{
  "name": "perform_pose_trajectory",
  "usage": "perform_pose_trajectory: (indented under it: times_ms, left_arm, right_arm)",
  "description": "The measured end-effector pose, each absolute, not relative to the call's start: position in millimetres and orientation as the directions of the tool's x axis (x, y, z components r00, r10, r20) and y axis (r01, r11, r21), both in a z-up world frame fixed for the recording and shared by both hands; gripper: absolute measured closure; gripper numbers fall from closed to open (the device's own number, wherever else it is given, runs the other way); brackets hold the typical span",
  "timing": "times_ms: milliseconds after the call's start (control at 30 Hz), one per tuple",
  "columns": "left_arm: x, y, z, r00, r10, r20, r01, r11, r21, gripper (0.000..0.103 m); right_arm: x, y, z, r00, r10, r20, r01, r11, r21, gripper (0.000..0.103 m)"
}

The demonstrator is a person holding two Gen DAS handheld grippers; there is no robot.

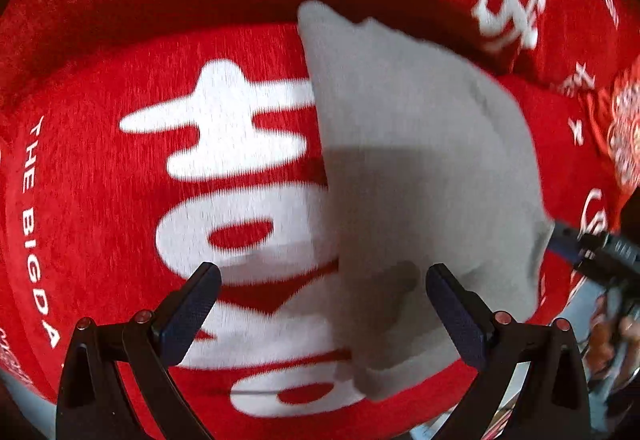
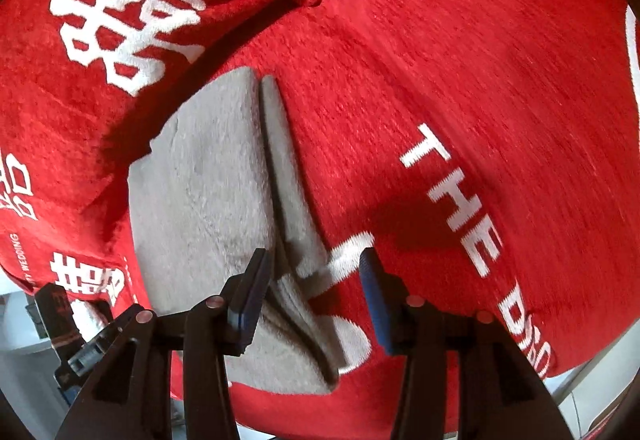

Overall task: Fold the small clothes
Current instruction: 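Grasp the folded sweater edge with the right tool, then pinch the sweater bundle with the left tool while the right tool holds it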

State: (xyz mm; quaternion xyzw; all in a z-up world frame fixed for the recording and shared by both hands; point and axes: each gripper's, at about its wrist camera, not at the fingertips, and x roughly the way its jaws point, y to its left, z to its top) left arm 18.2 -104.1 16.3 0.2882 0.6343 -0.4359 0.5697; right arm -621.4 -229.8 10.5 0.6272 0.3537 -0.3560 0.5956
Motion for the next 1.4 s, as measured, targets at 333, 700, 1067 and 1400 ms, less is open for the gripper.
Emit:
perform_pose_trajectory:
  times_ms: [333, 700, 1067, 1400]
  left_arm:
    - [52.9, -132.0, -11.3, -0.315, -0.218, -0.924, 0.759, 0.527, -0.383, 0.000]
    - [19.1, -159.2, -37.4, -0.484, -0.221, -0.847, 0.713, 0.462, -0.528, 0.000]
    - [17.7, -161.2, -35.0, -0.434, -0.229, -0.871, 0.732, 0.473, -0.489, 0.001]
    - [33.7, -137.2, -0.4, -0.447, -0.298, -0.843, 0.733, 0.419, -0.536, 0.061]
  right_arm:
    - [-618.8, -263.0, -13.2, 0.624, 0.067, -0.779, 0.781, -0.037, 0.623, 0.037]
    - [-579.9, -288.0, -38.1, 0.745, 0.231, -0.625, 0.639, 0.020, 0.769, 0.035]
    - [-530.1, -282.3, -43.9, 0.741, 0.316, -0.593, 0.606, 0.068, 0.793, 0.052]
    - [-513.9, -262.6, -12.5, 0.830, 0.293, -0.474, 0.501, -0.020, 0.865, 0.075]
